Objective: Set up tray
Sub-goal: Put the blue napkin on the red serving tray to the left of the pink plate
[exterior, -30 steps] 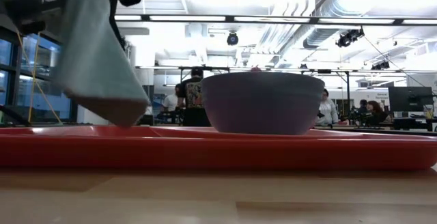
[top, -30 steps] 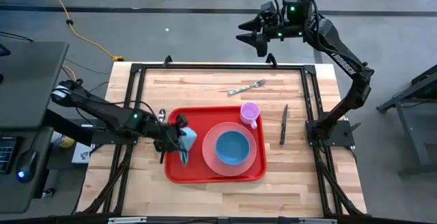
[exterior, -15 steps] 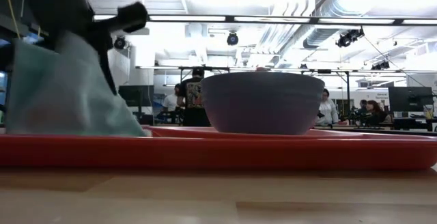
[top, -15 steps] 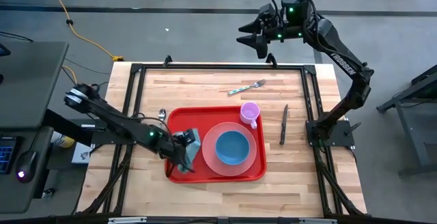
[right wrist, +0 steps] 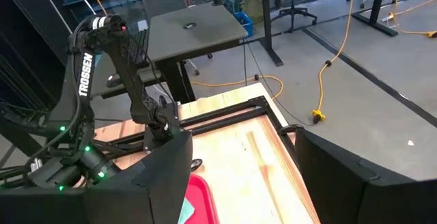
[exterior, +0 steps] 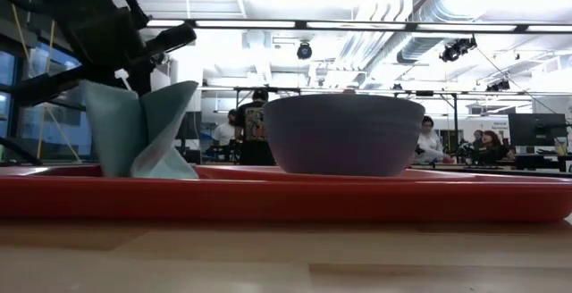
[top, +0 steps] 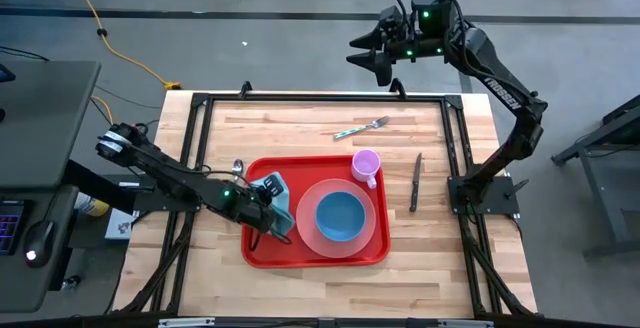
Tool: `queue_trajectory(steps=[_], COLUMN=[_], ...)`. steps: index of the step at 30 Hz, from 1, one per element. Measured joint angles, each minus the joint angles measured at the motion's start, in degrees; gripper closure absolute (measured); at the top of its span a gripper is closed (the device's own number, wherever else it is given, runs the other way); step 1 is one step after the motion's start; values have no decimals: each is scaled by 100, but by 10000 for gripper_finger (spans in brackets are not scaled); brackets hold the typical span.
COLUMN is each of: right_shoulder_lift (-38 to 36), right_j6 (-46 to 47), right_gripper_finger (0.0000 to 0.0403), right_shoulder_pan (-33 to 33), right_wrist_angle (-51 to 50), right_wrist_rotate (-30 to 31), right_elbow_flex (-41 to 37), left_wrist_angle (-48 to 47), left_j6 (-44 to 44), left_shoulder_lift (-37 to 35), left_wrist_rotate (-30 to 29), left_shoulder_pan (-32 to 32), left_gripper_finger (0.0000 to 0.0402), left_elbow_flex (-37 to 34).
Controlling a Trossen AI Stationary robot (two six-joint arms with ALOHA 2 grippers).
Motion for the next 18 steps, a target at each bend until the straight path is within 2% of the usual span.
queue_trajectory(steps=[4, 8, 14, 18], right_shoulder_lift=[0, 0, 0, 2], right_j6=[-64, -79, -86, -86], right_gripper_finger=[164, 164, 164, 164], right_shoulder_pan=[0, 0, 0, 0], right_wrist_angle=[-8, -39, -100, -101], right_wrist_rotate=[-5, -7, -7, -7], right_elbow_flex=[0, 0, 0, 0], left_wrist_angle=[-131, -184, -455, -470], left_j6=[87, -319, -484, -579], left_shoulder_lift=[0, 0, 0, 0], left_wrist_rotate=[630, 678, 916, 1193], left_shoulder_pan=[-4, 6, 4, 4], left_gripper_finger=[378, 372, 286, 249], left_elbow_flex=[0, 0, 0, 0])
